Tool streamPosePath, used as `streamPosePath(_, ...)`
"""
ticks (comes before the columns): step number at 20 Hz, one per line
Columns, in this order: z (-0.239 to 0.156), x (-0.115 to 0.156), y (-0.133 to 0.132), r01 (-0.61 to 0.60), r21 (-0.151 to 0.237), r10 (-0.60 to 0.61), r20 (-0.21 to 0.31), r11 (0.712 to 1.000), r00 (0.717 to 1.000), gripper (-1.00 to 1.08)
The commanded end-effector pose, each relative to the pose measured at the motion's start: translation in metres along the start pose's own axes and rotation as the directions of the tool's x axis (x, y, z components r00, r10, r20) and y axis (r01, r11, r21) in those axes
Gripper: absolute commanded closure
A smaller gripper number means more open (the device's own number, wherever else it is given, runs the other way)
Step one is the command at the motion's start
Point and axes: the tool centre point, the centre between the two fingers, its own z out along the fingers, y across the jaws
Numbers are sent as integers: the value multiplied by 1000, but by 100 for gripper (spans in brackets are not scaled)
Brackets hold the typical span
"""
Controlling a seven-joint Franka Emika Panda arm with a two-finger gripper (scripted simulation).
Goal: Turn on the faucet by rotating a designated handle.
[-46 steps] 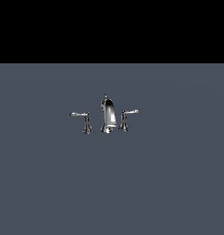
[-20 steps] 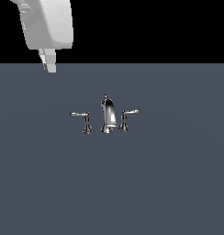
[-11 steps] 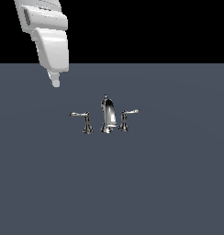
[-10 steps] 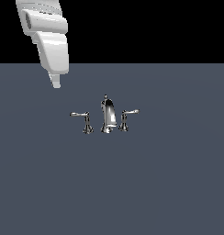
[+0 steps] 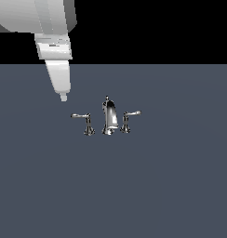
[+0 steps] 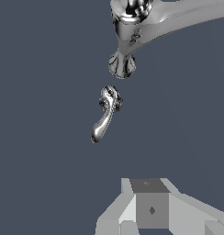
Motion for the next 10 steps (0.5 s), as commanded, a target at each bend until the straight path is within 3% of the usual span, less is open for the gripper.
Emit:
streamPosePath(1,15,6,-13,-49,-3,49,-3,999,999,108)
streamPosePath(10,63,29,-53,-209,-11,209,-10,978,978,108)
